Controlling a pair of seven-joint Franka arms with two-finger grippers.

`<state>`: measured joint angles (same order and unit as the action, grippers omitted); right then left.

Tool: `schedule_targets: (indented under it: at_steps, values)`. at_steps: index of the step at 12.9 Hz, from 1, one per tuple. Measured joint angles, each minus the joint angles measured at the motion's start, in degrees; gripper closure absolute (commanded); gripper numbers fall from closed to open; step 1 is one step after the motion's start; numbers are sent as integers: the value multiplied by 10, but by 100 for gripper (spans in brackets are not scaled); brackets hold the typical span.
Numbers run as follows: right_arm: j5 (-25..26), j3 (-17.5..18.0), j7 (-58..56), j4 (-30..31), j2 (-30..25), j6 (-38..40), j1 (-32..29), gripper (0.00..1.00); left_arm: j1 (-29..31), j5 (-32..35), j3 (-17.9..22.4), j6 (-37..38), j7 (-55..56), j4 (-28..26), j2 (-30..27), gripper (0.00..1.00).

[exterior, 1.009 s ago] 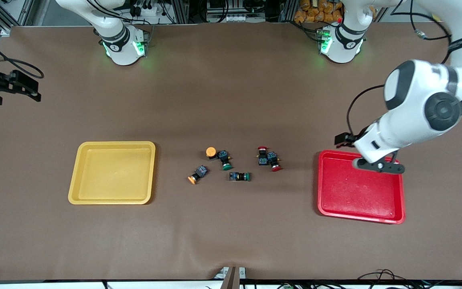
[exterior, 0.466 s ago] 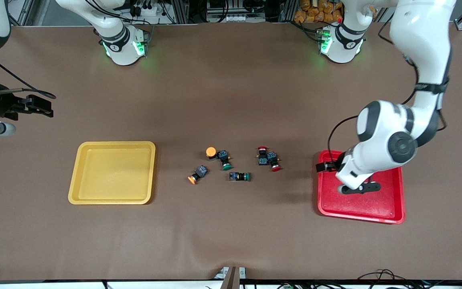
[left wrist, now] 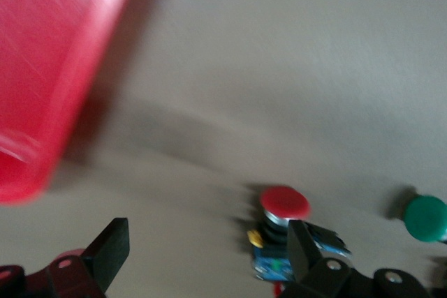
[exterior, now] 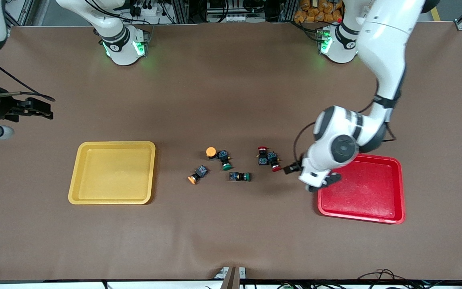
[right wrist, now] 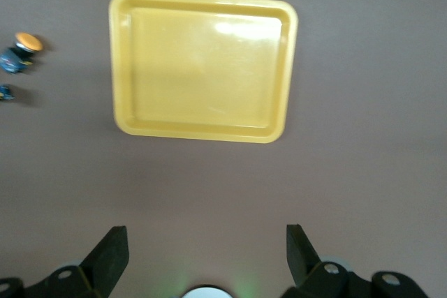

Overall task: Place red and yellow buttons in trays
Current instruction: 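Grasp a red-capped button with the left gripper while the right gripper reaches out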

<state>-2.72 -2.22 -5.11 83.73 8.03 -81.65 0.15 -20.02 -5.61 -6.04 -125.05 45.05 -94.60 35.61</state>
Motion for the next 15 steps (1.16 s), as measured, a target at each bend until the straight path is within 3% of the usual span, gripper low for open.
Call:
schedule_targets:
  at_steps: [3, 11, 14, 15]
  values:
    - [-52, -6, 4, 0, 1, 0, -27, 0, -19, 0, 2, -34, 35, -1, 23, 0]
    - [-82, 3, 79, 0, 12, -6, -16, 0, -51, 18, 4, -68, 88, -1, 59, 3]
    - [-100, 4, 110, 0, 24, -16, -12, 0, -51, 23, 4, -75, 87, 0, 66, 66]
    - [-105, 4, 130, 0, 29, -19, -6, 0, -52, 23, 4, -75, 86, 0, 67, 72]
